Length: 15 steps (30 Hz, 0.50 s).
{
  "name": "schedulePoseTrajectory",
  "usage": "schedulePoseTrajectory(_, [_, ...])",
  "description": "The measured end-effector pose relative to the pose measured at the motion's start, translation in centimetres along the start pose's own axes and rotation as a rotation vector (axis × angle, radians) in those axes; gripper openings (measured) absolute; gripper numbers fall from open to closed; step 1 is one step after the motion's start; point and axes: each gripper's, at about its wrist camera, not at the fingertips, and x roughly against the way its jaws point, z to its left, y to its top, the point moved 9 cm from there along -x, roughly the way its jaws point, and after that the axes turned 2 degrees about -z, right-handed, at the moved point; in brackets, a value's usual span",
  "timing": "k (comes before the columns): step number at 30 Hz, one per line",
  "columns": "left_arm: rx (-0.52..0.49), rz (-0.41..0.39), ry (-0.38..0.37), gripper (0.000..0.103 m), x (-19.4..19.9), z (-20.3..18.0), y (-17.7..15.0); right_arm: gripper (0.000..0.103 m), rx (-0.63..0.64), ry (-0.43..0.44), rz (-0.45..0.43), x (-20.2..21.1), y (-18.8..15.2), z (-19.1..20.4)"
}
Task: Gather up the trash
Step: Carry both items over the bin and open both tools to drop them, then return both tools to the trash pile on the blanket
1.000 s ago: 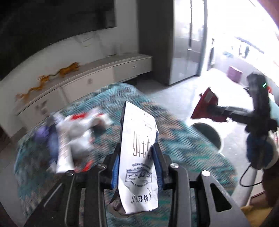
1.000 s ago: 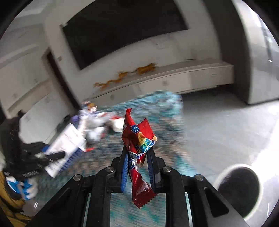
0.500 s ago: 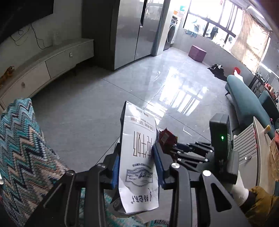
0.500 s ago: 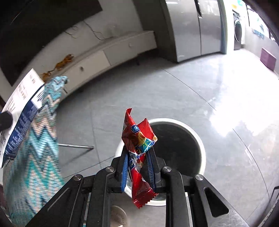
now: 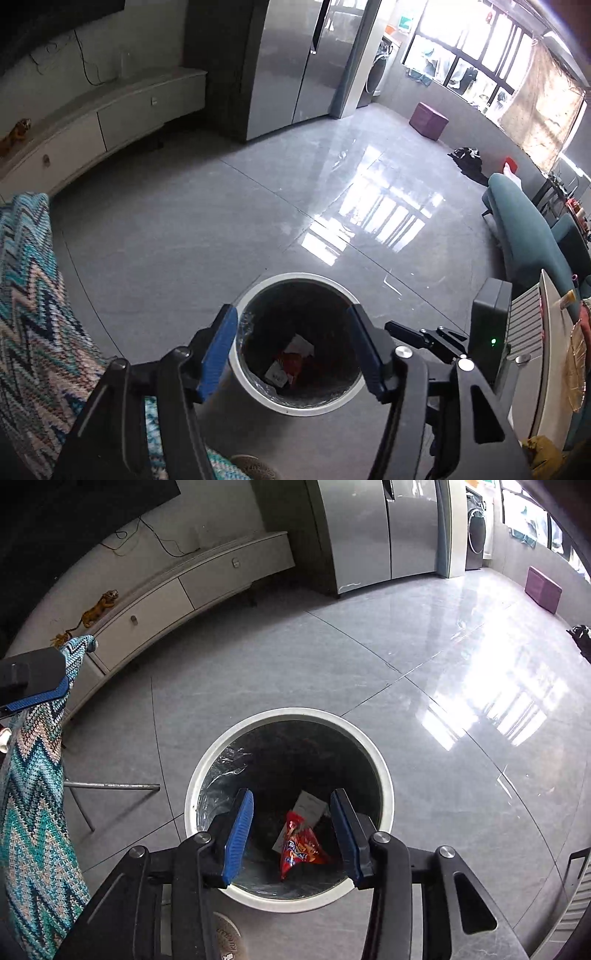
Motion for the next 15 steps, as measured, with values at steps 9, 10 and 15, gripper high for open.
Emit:
schedulePoseTrajectory(9, [-0.067, -0.227, 0.296, 0.060, 12.2, 5.7, -1.1, 0.051, 0.060, 0.116, -0.189, 9.2, 4.7, 8.1])
schedulePoseTrajectory(10, [-0.064, -0.250, 0.325, 0.060, 13.6, 6.3, -1.6, 0.052, 0.074, 0.129, -0.208, 10.3, 5.0, 9.2])
schedulePoseTrajectory(15, [-0.030, -0.361, 0.500, 0.065, 20.7, 10.0, -3.3, 0.060, 0.151, 0.192, -0.300, 15.4, 5.5, 15.5])
